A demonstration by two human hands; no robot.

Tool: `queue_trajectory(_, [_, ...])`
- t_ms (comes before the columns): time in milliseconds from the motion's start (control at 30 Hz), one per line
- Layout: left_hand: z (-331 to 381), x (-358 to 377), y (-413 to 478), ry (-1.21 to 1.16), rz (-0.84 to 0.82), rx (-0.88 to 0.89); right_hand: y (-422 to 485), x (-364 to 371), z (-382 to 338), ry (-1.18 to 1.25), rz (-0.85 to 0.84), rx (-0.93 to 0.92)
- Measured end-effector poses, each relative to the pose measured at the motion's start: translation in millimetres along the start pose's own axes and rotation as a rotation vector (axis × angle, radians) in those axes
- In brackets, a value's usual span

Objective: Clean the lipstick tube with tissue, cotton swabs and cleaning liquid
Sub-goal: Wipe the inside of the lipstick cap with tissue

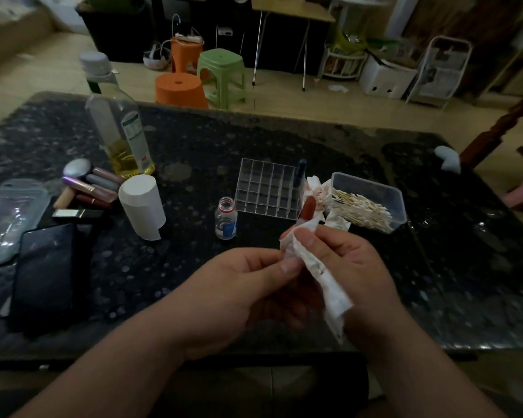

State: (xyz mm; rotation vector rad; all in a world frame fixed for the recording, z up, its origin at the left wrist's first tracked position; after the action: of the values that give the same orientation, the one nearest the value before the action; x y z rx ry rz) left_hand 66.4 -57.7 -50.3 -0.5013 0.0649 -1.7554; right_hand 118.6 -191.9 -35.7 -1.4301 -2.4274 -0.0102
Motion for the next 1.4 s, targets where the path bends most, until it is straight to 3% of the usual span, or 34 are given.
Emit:
queue_trajectory(67, [0.0, -0.4, 1.2, 0.1, 0.046, 0.03, 1.3, -1.6, 0.5, 0.013, 0.01, -0.002])
queue_trajectory(233, [4.8, 5.6, -1.5, 0.392, 0.387, 0.136, 3.8, -1.2, 3.6, -0.01, 0.048, -0.019])
queue_trajectory(300, [2.8, 2.8, 0.7, 0.386, 0.358, 0.125, 3.3, -0.7, 2.1, 0.009, 0.046, -0.014])
queue_trajectory(433, [0.5, 0.1, 4.1, -0.01, 0.068, 0.025, 3.5, -3.1, -0.1, 0.056, 0.019, 0.004])
queue_trajectory(500, [1.2, 2.2, 2.9, -0.055, 0.052, 0.037, 4.5, -3.3, 1.6, 0.073, 0.013, 0.02])
queue_trajectory(733, [6.2, 7.7, -4.9, 0.419, 0.454, 0.176, 5.7, -2.3, 3.1, 0.017, 0.027, -0.025])
queue_trajectory(800, [4.4, 4.1, -2.8, 0.408, 0.402, 0.147, 4.9, -2.2, 3.0, 0.007, 0.027, -0.03])
queue_trajectory(900, [4.2, 1.1, -0.1, 0.14, 0.147, 0.021, 4.6, -3.5, 3.3, 0.048, 0.019, -0.03])
queue_trajectory(967, [6.1, 2.0, -2.5, 0.044, 0.07, -0.012, 5.1, -1.5, 3.5, 0.097, -0.005, -0.005])
queue_trajectory(1233, [11.0, 9.7, -8.0, 0.6, 0.514, 0.216, 5.0, 3.4, 0.0, 0.123, -0.007, -0.008])
queue_trajectory(1333, [9.3, 4.3, -5.0, 0.536, 0.388, 0.168, 4.2, 0.0, -0.6, 0.059, 0.012, -0.032])
queue_trajectory(1400, [9.0, 2.4, -3.2, 0.254, 0.165, 0.042, 3.9, -2.1, 0.2, 0.032, 0.017, -0.043])
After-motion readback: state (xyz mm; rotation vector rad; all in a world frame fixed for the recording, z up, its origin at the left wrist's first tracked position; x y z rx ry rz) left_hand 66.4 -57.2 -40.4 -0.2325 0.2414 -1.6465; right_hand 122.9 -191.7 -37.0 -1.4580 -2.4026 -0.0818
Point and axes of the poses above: each hand's wrist, its own y-axis towards the middle knuckle, its own x-axis out of the palm, z = x × y, the point moved 2 cm from there along y, towards the middle knuckle, and after that the axes turned 3 degrees about y, right-handed, at the moved point
